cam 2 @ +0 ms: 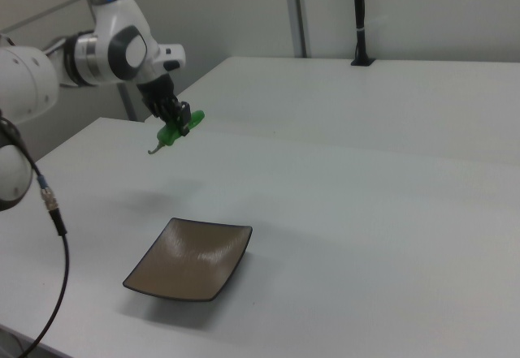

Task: Chili peppers are placed on a ceramic plate
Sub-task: 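Lift the chili pepper and carry it over the brown plate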

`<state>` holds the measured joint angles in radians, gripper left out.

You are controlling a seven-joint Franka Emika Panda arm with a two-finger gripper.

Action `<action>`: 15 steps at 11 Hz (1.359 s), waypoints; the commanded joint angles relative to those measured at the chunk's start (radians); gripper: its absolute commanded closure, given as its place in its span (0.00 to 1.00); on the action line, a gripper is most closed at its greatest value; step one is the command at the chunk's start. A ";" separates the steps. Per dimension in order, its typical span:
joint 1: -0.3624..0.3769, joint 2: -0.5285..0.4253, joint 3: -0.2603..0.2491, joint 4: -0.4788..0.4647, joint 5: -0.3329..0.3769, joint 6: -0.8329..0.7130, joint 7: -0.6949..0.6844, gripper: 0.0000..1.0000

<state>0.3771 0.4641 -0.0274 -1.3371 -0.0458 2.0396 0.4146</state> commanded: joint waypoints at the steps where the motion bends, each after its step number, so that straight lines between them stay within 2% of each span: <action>1: -0.050 -0.200 0.003 -0.125 0.056 -0.173 -0.081 1.00; 3: -0.088 -0.269 0.003 -0.129 0.092 -0.277 -0.147 1.00; 7: -0.159 -0.418 0.001 -0.256 0.107 -0.361 -0.209 1.00; 10: -0.185 -0.465 0.001 -0.348 0.107 -0.421 -0.209 1.00; 15: -0.198 -0.487 -0.003 -0.543 0.098 -0.366 -0.200 1.00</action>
<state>0.1955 0.0215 -0.0288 -1.7688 0.0430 1.6205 0.2254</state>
